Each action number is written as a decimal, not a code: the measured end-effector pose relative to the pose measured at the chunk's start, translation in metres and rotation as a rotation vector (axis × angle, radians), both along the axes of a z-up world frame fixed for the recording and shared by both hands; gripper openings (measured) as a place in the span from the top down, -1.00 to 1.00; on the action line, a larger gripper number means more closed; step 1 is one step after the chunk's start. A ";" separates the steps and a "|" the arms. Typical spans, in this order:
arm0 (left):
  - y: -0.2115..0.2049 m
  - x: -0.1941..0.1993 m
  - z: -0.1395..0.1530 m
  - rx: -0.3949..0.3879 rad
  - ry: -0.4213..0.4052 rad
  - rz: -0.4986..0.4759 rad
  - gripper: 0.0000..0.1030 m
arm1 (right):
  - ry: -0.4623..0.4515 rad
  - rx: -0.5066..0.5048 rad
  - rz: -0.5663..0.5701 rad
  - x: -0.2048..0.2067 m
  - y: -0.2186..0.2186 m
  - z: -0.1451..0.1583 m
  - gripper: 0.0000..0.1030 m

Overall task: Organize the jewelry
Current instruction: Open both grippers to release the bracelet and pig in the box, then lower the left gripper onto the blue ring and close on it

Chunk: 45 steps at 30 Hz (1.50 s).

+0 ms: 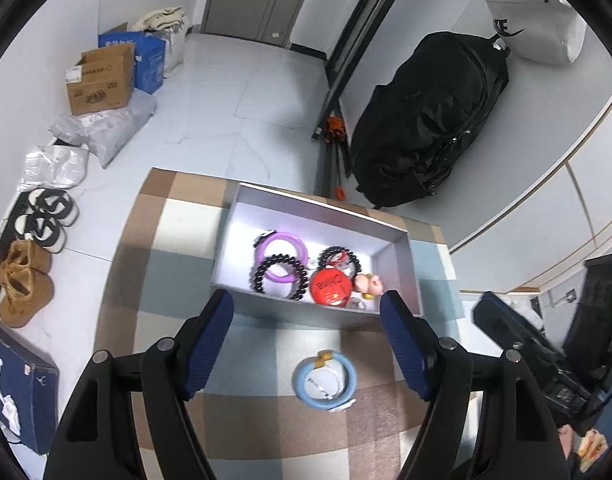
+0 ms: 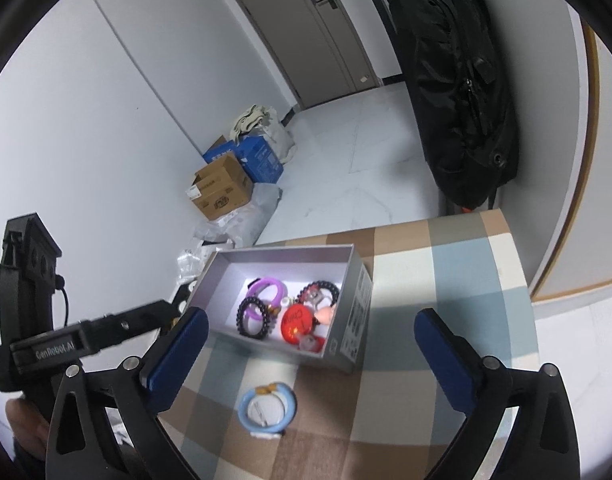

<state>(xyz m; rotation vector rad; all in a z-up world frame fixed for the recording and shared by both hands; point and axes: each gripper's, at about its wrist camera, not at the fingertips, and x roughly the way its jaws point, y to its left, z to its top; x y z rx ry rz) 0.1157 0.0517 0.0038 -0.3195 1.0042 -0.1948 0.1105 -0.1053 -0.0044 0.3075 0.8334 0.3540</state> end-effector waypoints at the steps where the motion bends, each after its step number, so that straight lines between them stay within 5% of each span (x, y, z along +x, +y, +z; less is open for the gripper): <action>1: -0.001 -0.003 -0.001 0.016 -0.005 0.003 -0.39 | -0.011 -0.010 0.001 -0.004 0.000 0.002 -1.00; 9: -0.017 -0.027 -0.022 0.097 -0.004 -0.050 -0.40 | -0.038 -0.043 0.018 -0.032 0.002 0.006 -1.00; 21: -0.039 -0.033 -0.051 0.203 0.054 -0.149 -0.42 | 0.039 -0.064 -0.021 -0.048 -0.016 -0.010 -1.00; 27: -0.044 -0.031 -0.055 0.193 0.058 -0.162 -0.61 | 0.064 -0.063 -0.036 -0.049 -0.022 -0.013 -1.00; 38: -0.065 -0.030 -0.075 0.373 0.087 -0.156 -0.61 | 0.079 -0.059 -0.029 -0.052 -0.026 -0.014 -1.00; 45: -0.061 -0.029 -0.079 0.338 0.117 -0.151 -0.61 | 0.099 -0.049 -0.033 -0.051 -0.028 -0.017 -1.00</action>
